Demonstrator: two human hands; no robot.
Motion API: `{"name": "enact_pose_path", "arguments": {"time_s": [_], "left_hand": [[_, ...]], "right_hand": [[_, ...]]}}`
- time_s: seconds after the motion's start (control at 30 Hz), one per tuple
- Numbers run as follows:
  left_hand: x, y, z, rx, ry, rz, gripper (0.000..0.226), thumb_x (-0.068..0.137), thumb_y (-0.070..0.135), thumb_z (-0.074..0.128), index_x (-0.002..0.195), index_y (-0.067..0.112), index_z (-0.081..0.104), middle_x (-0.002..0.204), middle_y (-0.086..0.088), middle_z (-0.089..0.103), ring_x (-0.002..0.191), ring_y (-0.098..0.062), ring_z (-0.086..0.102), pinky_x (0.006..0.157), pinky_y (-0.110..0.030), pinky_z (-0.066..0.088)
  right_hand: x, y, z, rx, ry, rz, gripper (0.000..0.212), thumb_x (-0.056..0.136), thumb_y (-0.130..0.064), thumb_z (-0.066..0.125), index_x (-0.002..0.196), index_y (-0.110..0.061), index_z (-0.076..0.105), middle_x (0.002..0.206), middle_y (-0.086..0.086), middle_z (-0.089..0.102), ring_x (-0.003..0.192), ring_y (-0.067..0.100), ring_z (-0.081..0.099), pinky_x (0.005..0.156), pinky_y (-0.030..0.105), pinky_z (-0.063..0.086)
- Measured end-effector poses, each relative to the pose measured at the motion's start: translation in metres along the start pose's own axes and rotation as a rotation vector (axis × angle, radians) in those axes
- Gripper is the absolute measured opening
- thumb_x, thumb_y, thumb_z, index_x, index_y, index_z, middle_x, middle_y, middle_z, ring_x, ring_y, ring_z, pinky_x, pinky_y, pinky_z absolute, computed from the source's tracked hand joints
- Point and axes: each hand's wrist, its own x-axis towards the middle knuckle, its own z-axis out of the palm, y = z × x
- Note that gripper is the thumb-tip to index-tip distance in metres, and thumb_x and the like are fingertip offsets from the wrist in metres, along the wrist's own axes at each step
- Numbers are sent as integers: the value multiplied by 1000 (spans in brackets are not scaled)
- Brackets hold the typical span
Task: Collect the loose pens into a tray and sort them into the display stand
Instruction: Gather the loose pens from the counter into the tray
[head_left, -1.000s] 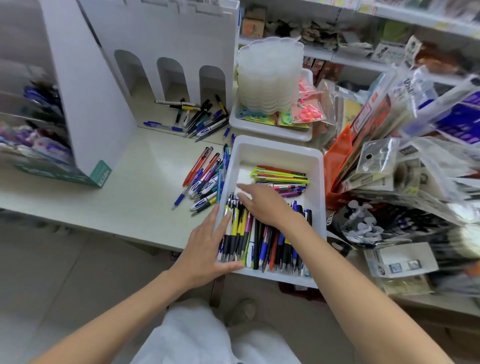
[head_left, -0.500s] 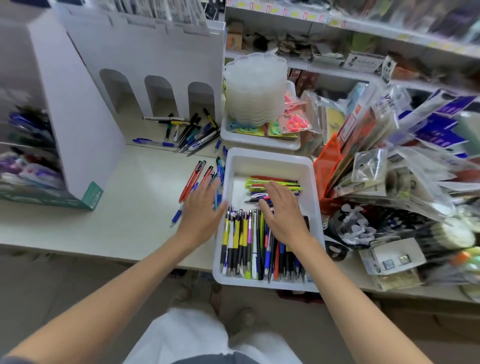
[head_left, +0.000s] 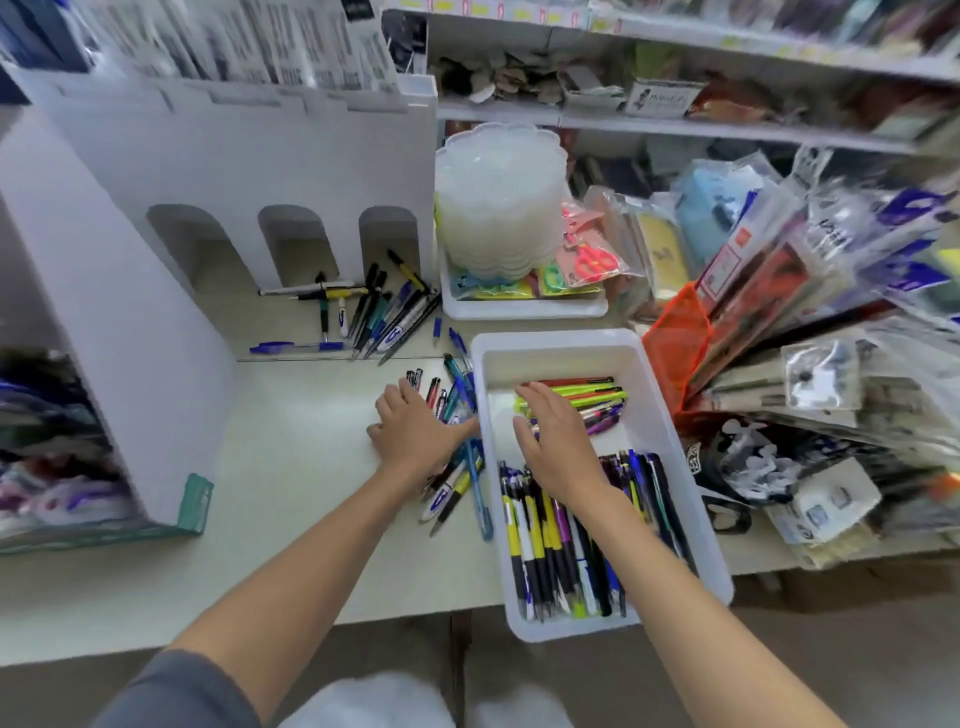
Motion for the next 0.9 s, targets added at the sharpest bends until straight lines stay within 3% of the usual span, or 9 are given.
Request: {"name": "enact_pose_path", "arguments": {"time_s": [0.17,0.37,0.47,0.57,0.67,0.8,0.9], "left_hand": [[-8,1,13,18,-9,60,126,72,80,57,156,5,1,162,-10,11,149,-26,11,112,-48,27],[-8,-13,19,-211,125,124,108,71,55,75,152,12,20,153,-7,33,142,-26,26,111,-46,31],[-14,-26,16,-202,143,119,117,74,69,69,156,11,10,161,-9,23,148,-26,20,116,-47,25],[-33,-30,20,-74,147,-7,134,67,91,52,157,7,-2,166,-11,6,152,-27,6,120,-45,17],[-45,-23,31,-32,131,-46,135,69,87,56,155,2,-3,165,-13,6,153,-28,5,121,-44,12],[-39,-21,28,21,209,-53,105,75,68,66,147,5,23,147,-11,36,136,-28,33,108,-41,35],[-31,-33,15,44,165,-9,82,76,57,71,135,9,38,131,-10,45,119,-28,43,93,-37,44]], "right_hand": [[-2,3,4,-27,-11,46,45,103,-21,44,147,-15,41,154,4,37,143,19,27,120,41,21],[-4,8,6,-25,-40,25,46,100,-16,47,145,-14,43,153,4,37,143,20,29,120,40,22],[-5,11,4,-16,-57,11,46,100,-16,47,146,-15,42,153,3,36,143,19,27,120,40,22],[-5,13,5,-9,-65,-13,46,100,-16,47,145,-15,42,153,3,35,143,19,26,120,40,21],[-4,13,7,-23,-89,-41,47,100,-17,46,146,-16,40,155,3,32,145,19,24,121,37,18],[-2,13,6,4,-118,-66,48,100,-17,47,147,-17,40,156,3,31,146,19,22,122,37,16],[-1,14,3,25,-125,-74,48,100,-17,46,148,-19,39,157,2,30,146,18,20,121,36,15]]}}
